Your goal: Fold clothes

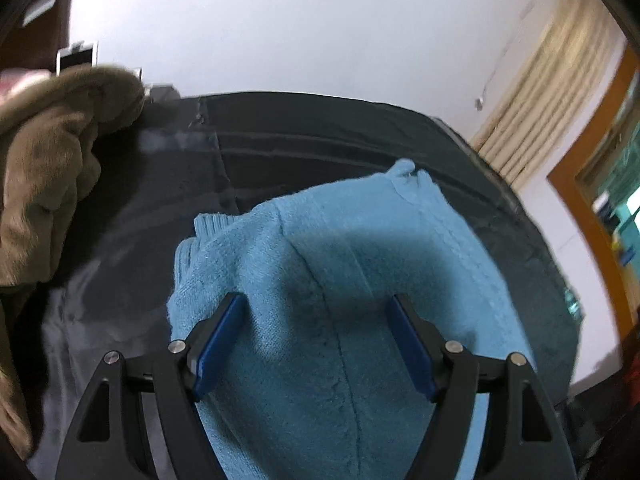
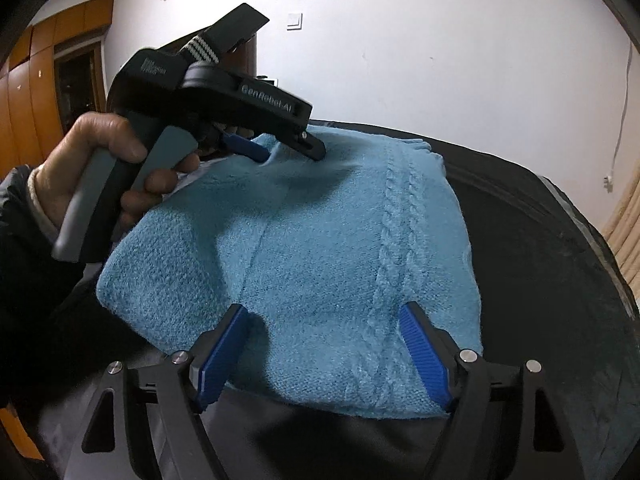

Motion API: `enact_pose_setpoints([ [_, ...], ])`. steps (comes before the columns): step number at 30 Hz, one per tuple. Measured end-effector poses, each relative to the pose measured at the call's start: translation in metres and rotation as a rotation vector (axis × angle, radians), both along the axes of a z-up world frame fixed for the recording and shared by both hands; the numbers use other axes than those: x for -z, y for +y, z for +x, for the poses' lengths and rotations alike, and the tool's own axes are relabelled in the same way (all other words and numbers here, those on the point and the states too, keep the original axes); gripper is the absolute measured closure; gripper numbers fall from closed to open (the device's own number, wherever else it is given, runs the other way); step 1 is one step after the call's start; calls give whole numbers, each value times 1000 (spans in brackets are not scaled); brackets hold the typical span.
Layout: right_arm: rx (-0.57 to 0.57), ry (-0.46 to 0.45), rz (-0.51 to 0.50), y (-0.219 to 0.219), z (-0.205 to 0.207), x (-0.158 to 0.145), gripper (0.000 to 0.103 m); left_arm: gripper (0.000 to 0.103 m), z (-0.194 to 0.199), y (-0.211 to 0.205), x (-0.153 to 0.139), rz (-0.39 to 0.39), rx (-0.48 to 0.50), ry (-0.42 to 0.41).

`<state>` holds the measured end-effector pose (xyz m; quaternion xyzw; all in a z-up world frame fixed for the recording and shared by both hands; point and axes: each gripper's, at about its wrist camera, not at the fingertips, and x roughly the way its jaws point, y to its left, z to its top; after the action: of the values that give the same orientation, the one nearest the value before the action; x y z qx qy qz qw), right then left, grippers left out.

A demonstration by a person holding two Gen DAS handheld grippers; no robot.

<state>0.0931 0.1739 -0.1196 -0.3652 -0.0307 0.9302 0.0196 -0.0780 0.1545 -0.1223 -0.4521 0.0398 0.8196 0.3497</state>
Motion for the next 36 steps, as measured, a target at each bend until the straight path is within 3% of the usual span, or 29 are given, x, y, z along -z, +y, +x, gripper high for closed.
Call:
enact_pose_setpoints([
  [3, 2, -4, 22, -4, 2, 3, 19, 24, 7, 6, 1, -37, 6, 42],
  [9, 35, 57, -53, -7, 9, -16, 19, 24, 4, -5, -3, 15, 0, 3],
  [12, 3, 90, -38, -20, 8, -28, 19, 23, 4, -6, -4, 17, 0, -5],
  [14, -13, 78, -10, -29, 1, -26, 19, 23, 4, -7, -4, 19, 4, -9],
  [18, -21, -44, 16, -38, -18, -1, 17, 23, 4, -8, -6, 24, 7, -20],
  [21, -23, -38, 62, -42, -17, 4, 16, 23, 4, -8, -6, 23, 9, -22],
  [36, -19, -43, 65, -40, -13, 2, 15, 21, 10, -3, -7, -26, -3, 0],
])
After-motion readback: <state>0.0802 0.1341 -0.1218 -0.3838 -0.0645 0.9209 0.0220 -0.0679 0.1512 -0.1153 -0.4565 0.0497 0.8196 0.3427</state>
